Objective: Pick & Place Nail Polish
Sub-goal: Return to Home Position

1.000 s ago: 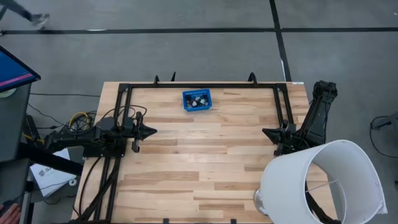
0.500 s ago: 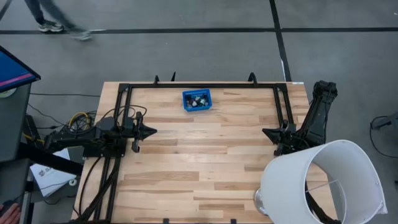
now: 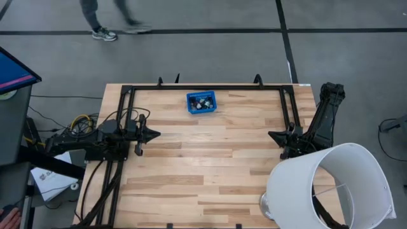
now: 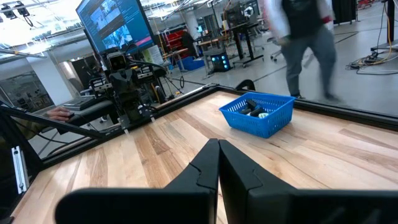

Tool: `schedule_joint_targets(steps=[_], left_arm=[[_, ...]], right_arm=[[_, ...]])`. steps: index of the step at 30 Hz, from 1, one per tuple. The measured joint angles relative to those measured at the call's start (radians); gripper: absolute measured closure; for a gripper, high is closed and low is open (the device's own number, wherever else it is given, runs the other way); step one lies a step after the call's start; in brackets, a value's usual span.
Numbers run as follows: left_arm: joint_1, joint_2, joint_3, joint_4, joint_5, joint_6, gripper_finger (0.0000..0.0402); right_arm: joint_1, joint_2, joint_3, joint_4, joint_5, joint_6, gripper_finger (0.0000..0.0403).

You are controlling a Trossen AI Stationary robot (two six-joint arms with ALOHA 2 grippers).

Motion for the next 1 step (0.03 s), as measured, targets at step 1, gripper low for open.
schedule_joint_targets(steps=[1], left_arm=[[0.000,0.000,0.000,0.000,0.000,0.000,0.0390]], right_arm=[[0.000,0.000,0.000,0.000,0.000,0.000,0.0403]])
